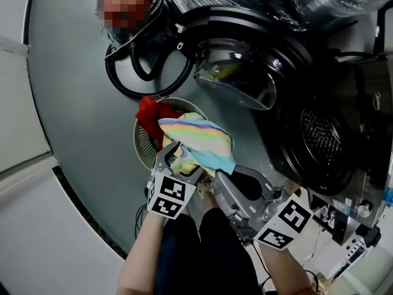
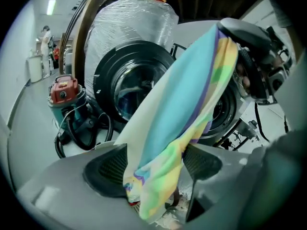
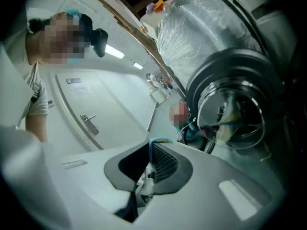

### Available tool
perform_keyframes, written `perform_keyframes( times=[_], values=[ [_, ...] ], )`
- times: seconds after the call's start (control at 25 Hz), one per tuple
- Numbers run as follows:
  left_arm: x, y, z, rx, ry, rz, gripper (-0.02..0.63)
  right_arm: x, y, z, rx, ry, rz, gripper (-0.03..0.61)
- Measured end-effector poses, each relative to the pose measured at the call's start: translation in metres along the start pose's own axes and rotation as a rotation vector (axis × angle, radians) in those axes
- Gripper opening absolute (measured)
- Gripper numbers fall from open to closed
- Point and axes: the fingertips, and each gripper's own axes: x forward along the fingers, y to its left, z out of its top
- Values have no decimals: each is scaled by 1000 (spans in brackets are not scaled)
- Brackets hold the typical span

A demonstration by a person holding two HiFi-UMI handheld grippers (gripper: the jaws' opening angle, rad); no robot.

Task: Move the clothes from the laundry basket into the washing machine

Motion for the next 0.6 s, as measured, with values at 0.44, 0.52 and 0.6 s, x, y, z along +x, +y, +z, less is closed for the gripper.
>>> perform_keyframes(
  times=[0.44,0.52,0.6],
  values=[
    [-8,-83,91,110,-67,-290,34,-115,-43,42,-132,-155,-376,38],
    [-13,-101,112,132,-92,-342,32,-131,-61,29,-188,-101,-475,44],
    [-14,-117,130,176,-102,-384,32,-141,-72,18,-209,-79,-514,62]
  ],
)
